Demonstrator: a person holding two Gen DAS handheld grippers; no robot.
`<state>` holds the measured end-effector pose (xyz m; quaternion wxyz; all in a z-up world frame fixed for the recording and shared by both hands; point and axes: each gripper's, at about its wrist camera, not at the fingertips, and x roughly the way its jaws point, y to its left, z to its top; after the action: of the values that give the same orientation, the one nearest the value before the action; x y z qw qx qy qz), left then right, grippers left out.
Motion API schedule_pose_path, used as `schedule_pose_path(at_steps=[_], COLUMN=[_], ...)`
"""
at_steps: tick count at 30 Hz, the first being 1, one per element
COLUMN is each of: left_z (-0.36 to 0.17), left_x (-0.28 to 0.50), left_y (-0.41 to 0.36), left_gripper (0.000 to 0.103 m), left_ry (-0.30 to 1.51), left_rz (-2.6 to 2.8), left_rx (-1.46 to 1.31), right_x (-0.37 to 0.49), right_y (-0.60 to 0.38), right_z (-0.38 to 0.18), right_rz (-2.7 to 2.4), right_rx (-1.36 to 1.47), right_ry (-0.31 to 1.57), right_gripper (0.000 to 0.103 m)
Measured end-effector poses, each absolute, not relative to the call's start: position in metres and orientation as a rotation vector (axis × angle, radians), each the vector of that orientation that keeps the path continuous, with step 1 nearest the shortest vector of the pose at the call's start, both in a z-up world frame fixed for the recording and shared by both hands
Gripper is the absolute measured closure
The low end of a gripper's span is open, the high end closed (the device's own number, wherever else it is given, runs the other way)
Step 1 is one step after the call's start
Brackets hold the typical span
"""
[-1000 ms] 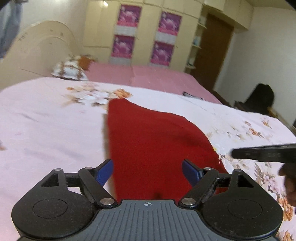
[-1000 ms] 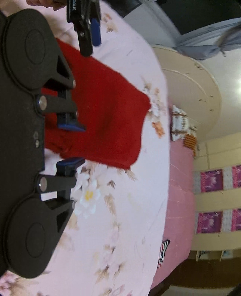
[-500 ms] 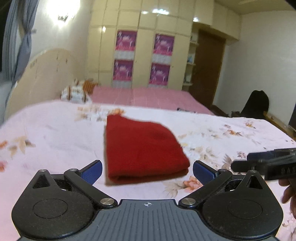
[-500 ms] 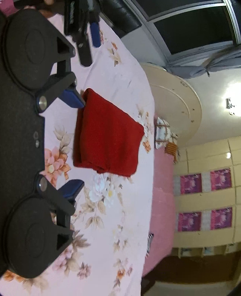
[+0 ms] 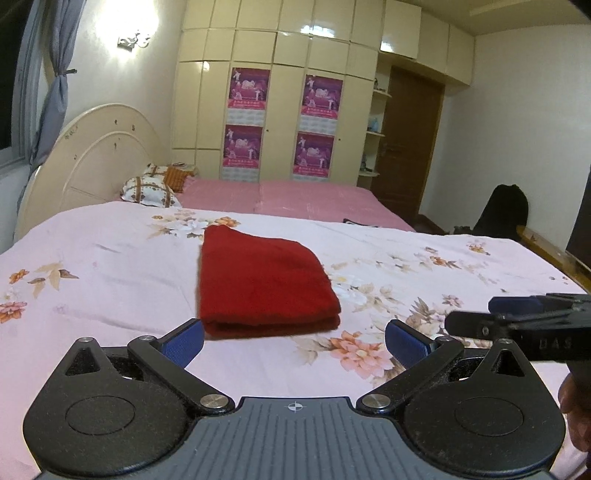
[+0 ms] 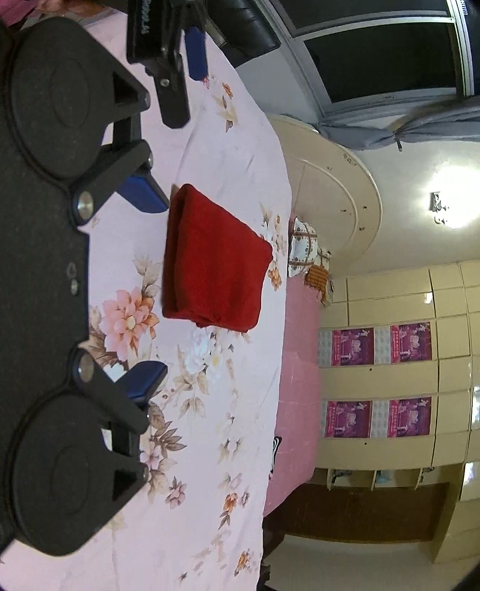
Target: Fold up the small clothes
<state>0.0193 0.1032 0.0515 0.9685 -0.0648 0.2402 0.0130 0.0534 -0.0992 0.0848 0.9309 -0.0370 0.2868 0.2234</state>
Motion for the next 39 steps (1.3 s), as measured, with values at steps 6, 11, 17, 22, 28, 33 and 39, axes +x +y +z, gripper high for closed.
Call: schedule_pose_path(at_steps=[6,11,17,22,28,33,39], left_z=[0.049,0.049,0.049,0.049,0.05,0.051,0.052], left_x=[0.013,0.011,0.011,0.013,0.015,0.017,0.018], left_y=[0.102,0.1,0.103,0.106,0.105,0.105,0.106], left_gripper=[0.0,0.0,0.0,0.0,0.0,0.0,0.0], left_ry=[0.487,0.482,0.482,0.483,0.476,0.477,0.478], left_rz=[0.028,0.021,0.02,0.021,0.016,0.011,0.007], left_rx=[-0.147,-0.148,-0.151,-0.154,-0.155,-0.155,-0.152], right_x=[0.046,0.04,0.039,0.04,0.04,0.041,0.042], right_y=[-0.103,-0.101,-0.099,-0.097,-0.095,-0.094,-0.093], right_z=[0.091,0.089,0.089,0.088,0.088,0.088,0.088], right_rz=[0.464,0.472,0.47,0.466,0.466,0.461,0.454], right_rx=[-0.071,-0.08,-0.079,-0.08,-0.081,-0.084,-0.084], right_ry=[0.574,0.576,0.572,0.574,0.576,0.575,0.577], right_gripper=[0.017,0.017,0.017,0.016,0.016,0.016,0.016])
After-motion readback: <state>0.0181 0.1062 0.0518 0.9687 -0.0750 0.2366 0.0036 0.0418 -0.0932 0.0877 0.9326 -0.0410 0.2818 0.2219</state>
